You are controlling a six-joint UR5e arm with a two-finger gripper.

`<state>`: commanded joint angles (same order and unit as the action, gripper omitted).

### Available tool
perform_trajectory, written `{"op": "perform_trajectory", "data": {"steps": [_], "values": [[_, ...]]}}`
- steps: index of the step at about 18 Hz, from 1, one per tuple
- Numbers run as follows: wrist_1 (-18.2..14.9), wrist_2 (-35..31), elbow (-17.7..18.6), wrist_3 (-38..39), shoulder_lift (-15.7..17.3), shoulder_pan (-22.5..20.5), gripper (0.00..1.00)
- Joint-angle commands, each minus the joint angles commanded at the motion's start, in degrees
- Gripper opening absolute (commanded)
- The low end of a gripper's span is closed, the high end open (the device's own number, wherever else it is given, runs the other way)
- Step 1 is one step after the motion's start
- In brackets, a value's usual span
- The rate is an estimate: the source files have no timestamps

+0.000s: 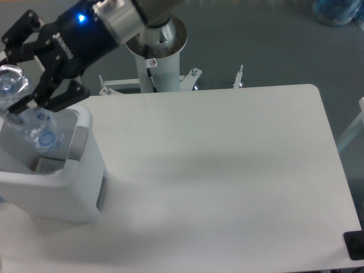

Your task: Place the trash in the trash can

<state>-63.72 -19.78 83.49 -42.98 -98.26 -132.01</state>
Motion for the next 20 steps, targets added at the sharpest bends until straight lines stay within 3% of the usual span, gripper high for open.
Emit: {"op": "perform_trajectory", "data": {"steps": [2, 3, 5, 6, 10, 13, 17, 20], "values": [[0.17, 0.0, 0.44, 0.0, -0.7, 0.7, 0.57], [0.44, 0.0, 0.7, 0.0, -0.88, 0.79, 0.64], [0.44, 0.0, 1.06, -0.17, -1.06, 1.06, 0.96], [0.35, 0.0, 1.41, -0.09, -0.97, 1.14, 1.0], [0.44, 0.0, 2.73, -0.17, 1.04, 1.06, 1.0], [0.35, -0.44, -0.16, -0.26, 1.4, -0.52, 1.0], [0.35, -0.53, -1.67, -0.26, 1.49, -9.64, 1.0], [0.61, -0.7, -1.4, -0.7, -0.26, -17.55, 1.0]]}}
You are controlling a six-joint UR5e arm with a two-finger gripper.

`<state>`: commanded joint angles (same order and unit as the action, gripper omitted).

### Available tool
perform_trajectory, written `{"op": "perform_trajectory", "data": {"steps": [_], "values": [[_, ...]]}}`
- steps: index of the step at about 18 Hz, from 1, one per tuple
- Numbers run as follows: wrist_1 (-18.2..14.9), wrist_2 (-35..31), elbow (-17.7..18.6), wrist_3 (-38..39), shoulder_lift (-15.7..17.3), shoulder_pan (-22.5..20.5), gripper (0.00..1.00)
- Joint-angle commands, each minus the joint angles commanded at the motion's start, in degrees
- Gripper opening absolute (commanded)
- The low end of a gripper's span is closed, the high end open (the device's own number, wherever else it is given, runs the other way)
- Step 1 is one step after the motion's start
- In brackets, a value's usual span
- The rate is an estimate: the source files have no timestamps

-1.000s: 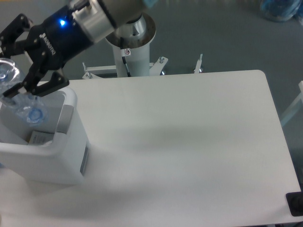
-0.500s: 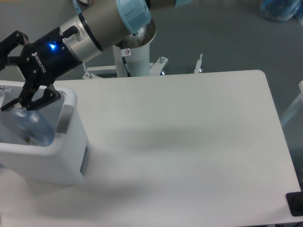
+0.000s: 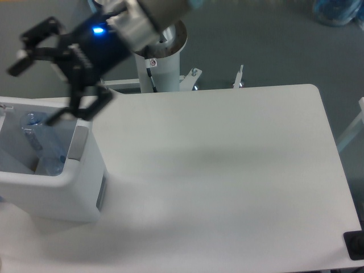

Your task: Place the trash in the trash can

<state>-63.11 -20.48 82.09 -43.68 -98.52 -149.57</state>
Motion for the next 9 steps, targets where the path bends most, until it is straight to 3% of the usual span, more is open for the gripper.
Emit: {"op": "perform_trajectory", "data": {"steps": [3, 6, 9], "values": [[0.0, 0.0, 0.26, -2.45, -3.86, -6.25, 1.0], [0.0, -0.78, 1.05, -6.58, -8.26, -9.24, 1.0], [0.0, -9.02, 1.32, -11.06, -12.47, -10.13, 1.0]]}}
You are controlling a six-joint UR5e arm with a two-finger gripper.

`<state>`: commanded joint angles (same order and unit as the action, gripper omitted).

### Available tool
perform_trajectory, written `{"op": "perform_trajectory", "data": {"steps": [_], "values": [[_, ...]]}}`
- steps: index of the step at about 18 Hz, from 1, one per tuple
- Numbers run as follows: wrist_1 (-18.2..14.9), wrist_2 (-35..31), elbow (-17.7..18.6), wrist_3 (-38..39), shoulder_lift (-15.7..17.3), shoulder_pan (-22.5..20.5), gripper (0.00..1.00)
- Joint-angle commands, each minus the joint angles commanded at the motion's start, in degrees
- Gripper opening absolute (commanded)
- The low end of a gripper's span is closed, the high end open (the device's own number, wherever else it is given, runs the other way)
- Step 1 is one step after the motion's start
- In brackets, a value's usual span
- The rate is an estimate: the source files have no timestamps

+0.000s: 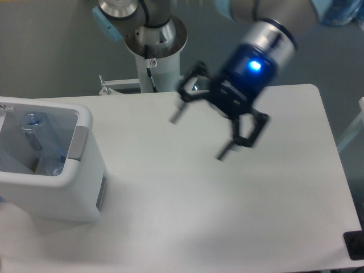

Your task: Place the trash in the trash can

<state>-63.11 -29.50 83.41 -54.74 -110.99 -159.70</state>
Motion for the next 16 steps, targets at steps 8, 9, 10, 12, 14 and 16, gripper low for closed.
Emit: {"op": "perform_trajectory", "data": {"steps": [8, 9, 10, 12, 14, 16], "values": [[0.09, -31.03, 0.0, -4.4, -1.69, 0.7, 1.0], [0.09, -32.54, 0.09, -5.63, -1.6, 0.7, 1.0], [0.0, -33.34, 0.0, -6.25, -1.6, 0.62, 1.0], [-0.09, -37.19, 0.09, -6.61, -1.6, 0.44, 1.0], [-0.09, -39.67, 0.09, -10.27, -1.42, 0.0, 1.0], [-0.7, -43.69, 0.35, -14.51, -1.51, 0.52, 1.0]]}}
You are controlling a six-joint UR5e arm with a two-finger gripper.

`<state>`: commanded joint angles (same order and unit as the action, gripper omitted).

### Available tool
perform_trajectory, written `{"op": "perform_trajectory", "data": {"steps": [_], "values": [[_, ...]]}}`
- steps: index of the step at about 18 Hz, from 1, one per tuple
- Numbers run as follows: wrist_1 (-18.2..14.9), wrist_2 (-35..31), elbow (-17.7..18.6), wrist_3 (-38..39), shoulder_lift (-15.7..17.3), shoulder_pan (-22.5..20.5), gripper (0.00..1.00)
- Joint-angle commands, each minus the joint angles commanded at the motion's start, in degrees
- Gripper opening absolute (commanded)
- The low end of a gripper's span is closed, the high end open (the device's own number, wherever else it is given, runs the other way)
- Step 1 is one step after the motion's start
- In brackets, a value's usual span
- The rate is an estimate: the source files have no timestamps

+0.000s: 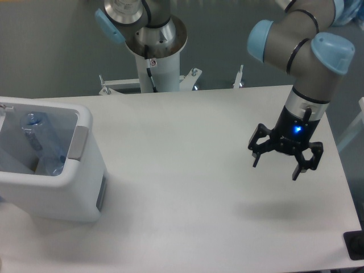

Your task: Place the trash in the trash can

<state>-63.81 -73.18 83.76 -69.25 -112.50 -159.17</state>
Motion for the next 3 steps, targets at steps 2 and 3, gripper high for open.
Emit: {"op": "perform_trajectory", "data": {"steps": [2, 3], "values": [[0.0, -2.13, 0.0, -0.18, 0.18, 0.18, 1.0], [0.0, -2.22, 0.26, -0.18, 0.18, 0.27, 1.0]]}}
